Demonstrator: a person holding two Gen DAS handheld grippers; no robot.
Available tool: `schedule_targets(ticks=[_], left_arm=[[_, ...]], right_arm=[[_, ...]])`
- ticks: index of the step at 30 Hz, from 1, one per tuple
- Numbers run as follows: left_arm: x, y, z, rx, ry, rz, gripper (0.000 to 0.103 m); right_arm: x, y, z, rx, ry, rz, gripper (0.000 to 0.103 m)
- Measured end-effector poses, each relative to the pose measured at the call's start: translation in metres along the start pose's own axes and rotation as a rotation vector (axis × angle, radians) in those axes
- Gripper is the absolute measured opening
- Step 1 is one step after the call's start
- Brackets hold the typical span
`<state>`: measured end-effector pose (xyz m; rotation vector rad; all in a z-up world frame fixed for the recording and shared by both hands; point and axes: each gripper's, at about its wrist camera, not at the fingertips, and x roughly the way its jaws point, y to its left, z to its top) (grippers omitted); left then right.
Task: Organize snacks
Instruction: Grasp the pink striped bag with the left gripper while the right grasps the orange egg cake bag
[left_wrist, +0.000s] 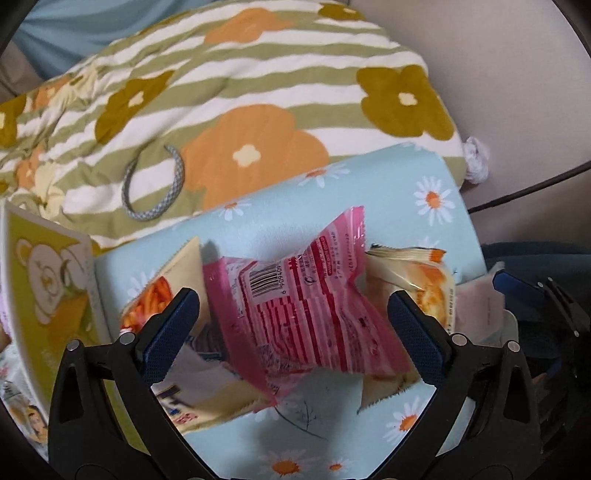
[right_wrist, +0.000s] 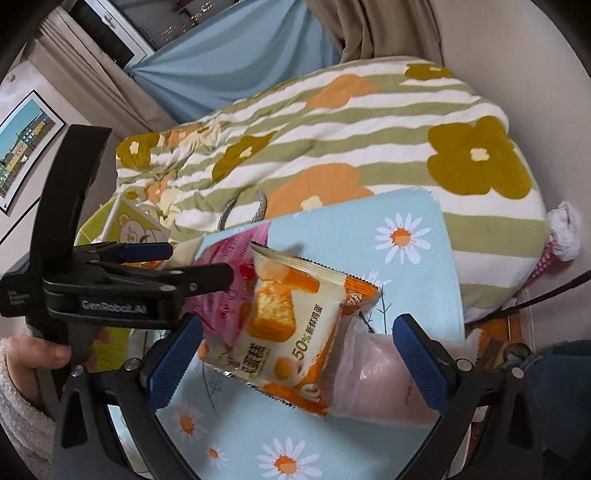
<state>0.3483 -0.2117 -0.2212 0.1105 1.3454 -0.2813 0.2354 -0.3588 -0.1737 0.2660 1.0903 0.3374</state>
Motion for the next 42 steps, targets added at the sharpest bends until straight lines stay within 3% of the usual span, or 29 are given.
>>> schedule_targets(ticks=[6,11,31,37,42], left_arm=[[0.021,0.009,-0.002,-0.057,0.056,-0.027,0.089],[0.024,0.017,-0.007,-0.08,0.069,-0.025,0.085],[0.002,0.042,-0.043,-0.095,0.05,-0.03,0.066],[-0.002,0.044,-0.053,-0.105,0.04,-0.043,0.064],[-0.013,0.04,-0.06,-0.102,0.01,-0.075,0.061]], right_arm=[[0.022,-0.004,0.003,-0.006,0.047,0.031,0.101],[0.035,0.0,0.006,-0.037,0.079,0.046,0.097],[0.071,0.01,0.006,-0.135,0.135,-0.006,0.092],[0.074,0.015,0.003,-0.141,0.149,0.032,0.063],[0.066,0.023,0.0,-0.142,0.126,0.033,0.06]])
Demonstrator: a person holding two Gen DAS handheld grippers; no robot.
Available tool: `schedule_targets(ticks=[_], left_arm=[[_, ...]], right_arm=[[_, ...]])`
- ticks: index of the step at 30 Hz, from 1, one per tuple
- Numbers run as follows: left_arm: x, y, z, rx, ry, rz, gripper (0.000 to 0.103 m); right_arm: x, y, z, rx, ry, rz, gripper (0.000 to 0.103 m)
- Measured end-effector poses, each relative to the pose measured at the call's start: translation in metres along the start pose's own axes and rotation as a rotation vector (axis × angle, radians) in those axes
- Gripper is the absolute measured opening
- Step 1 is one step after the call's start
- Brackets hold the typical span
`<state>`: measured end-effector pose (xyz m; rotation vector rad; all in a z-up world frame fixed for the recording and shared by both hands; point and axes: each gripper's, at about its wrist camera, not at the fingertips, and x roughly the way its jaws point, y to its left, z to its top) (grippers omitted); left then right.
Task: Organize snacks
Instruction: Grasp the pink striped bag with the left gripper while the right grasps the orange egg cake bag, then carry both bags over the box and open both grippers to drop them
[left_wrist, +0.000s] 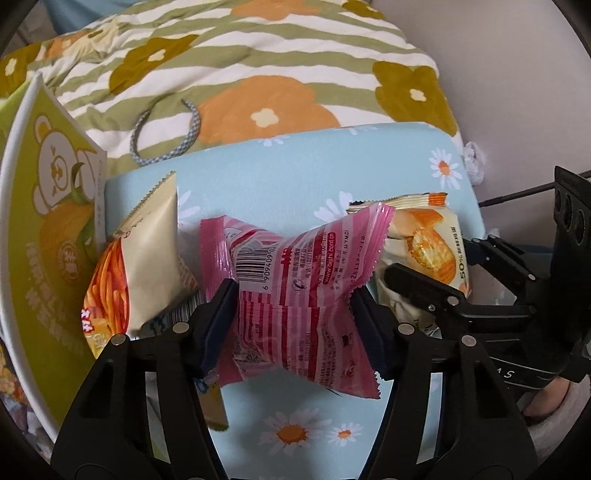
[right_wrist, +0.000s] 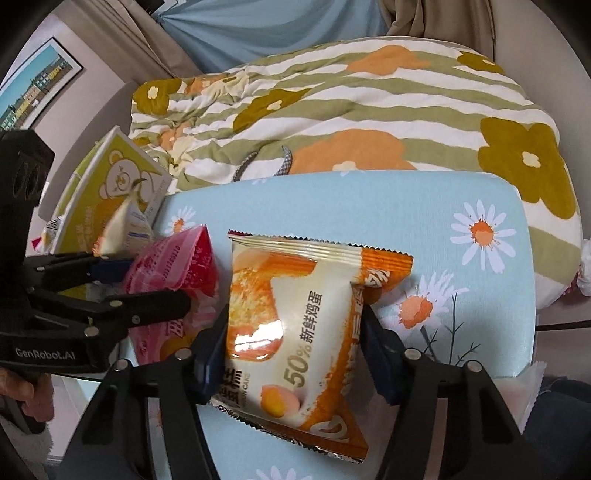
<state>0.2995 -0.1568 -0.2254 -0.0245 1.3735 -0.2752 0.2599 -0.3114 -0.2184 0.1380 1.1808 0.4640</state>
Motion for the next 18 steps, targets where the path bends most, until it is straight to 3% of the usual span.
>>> schedule_targets(ticks=[10,18], left_arm=[[-0.035,-0.016,-0.005,0.016,-0.077,-0.08,0.06],[-0.086,-0.033,-0.006,0.03,-0.185,-0.144,0.06]], right_arm=[[-0.043,0.008,-0.003,0.042,-0.079,-0.01,0.059],[-0.095,0.012,-0.002,0.059,-0.146,-0.047,0.059]])
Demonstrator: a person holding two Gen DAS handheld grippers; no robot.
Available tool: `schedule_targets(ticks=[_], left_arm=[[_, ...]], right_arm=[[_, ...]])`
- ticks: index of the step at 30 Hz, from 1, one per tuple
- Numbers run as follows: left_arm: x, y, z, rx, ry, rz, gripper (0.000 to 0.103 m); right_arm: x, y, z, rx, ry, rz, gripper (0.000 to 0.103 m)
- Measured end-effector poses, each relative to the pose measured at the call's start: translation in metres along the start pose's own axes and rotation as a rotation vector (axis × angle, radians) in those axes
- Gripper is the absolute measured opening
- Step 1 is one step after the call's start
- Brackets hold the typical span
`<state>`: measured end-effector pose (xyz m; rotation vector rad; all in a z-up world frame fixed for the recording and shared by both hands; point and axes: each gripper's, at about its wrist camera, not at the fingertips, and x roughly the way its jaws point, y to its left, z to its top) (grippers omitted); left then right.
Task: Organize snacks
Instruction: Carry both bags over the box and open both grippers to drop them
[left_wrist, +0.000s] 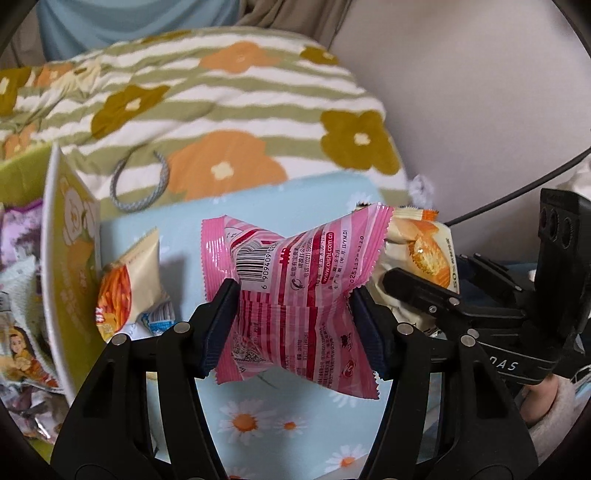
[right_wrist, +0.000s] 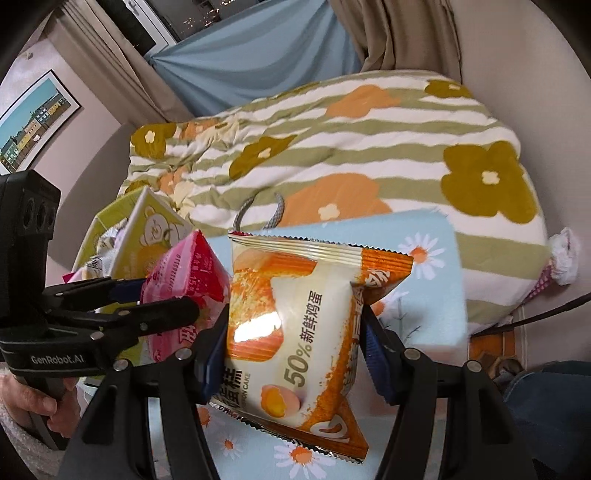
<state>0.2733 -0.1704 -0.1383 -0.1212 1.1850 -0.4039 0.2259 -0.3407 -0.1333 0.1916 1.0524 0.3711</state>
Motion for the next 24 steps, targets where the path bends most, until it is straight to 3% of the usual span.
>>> schedule_targets(ticks=[6,10,19,24], left_arm=[[-0.054,-0.001,0.008,-0.019,-0.127,0.01,0.06],[-0.091,0.019,0.005,-0.054,-0.196,0.04,0.06],[-0.168,0.118,-0.014,-0.134,-0.269,0.122,0.061],[-0.195,0.189,-0.019,-0.176,-0.277,0.184,0.061]], right_arm=[[-0.032,0.019,0.019,-0.063,-0.048,0.004,0.059],[-0.042,0.046,0.034,-0.126,-0.077,0.03,0.059],[-0.033,0.145,0.057,-0.215,-0.132,0.119,0.059],[-0.007,0.205,0.068,-0.23,-0.125,0.16,0.059]])
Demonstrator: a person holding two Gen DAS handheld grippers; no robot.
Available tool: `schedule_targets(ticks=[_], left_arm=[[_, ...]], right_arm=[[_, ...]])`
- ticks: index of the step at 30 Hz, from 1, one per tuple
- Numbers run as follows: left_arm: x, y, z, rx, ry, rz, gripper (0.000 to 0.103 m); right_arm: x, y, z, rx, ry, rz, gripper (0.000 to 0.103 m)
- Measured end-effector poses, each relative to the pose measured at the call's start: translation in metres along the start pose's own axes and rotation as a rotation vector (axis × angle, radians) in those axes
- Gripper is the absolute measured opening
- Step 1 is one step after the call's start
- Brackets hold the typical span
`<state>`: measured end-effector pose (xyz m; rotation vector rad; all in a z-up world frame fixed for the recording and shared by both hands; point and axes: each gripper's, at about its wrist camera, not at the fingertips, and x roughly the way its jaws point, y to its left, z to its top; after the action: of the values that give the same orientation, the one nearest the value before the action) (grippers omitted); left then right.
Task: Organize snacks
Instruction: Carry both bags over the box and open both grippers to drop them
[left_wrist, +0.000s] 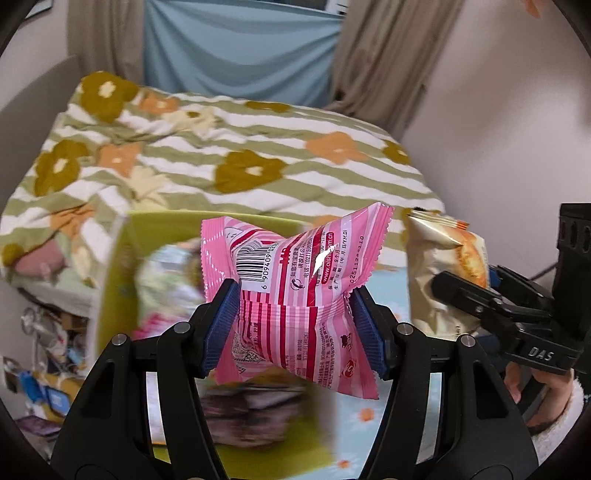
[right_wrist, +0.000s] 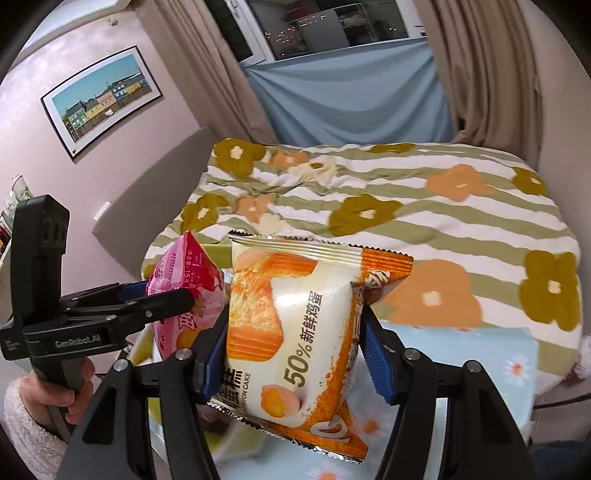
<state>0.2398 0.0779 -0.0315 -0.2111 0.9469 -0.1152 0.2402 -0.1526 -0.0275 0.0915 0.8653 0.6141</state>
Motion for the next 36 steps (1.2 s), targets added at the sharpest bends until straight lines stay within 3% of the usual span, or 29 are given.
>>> schedule_targets(ticks=[5,11,12,14,15,23,36], left_arm=[[0.018,0.059,0.014,0.02,0.035,0.07,0.061],[0.059,0.089,0.023,0.038,0.114,0.045,0.063],[0.065,0.093,0.023,0.032,0.129,0.049,0.067],[0.071,0.096,0.023,0.028,0.142,0.041,0.095],[0.07,0.097,0.021,0.024,0.134,0.029,0.102],[0.045,0.105,0.005,0.023,0.102,-0.024,0.103],[0.013,0.114,-0.021,0.009,0.062,0.004,0.103]], right_arm=[[0.041,0.032,0.012,0.004,0.015,0.003,0.059],[0.077,0.045,0.012,0.057,0.038,-0.036,0.059],[0.082,0.046,0.011,0.066,0.042,-0.046,0.059],[0.085,0.046,0.01,0.076,0.05,-0.061,0.059],[0.087,0.046,0.009,0.083,0.051,-0.069,0.059],[0.09,0.052,0.003,0.119,0.044,-0.101,0.059],[0.1,0.071,0.018,0.109,0.027,-0.105,0.06]])
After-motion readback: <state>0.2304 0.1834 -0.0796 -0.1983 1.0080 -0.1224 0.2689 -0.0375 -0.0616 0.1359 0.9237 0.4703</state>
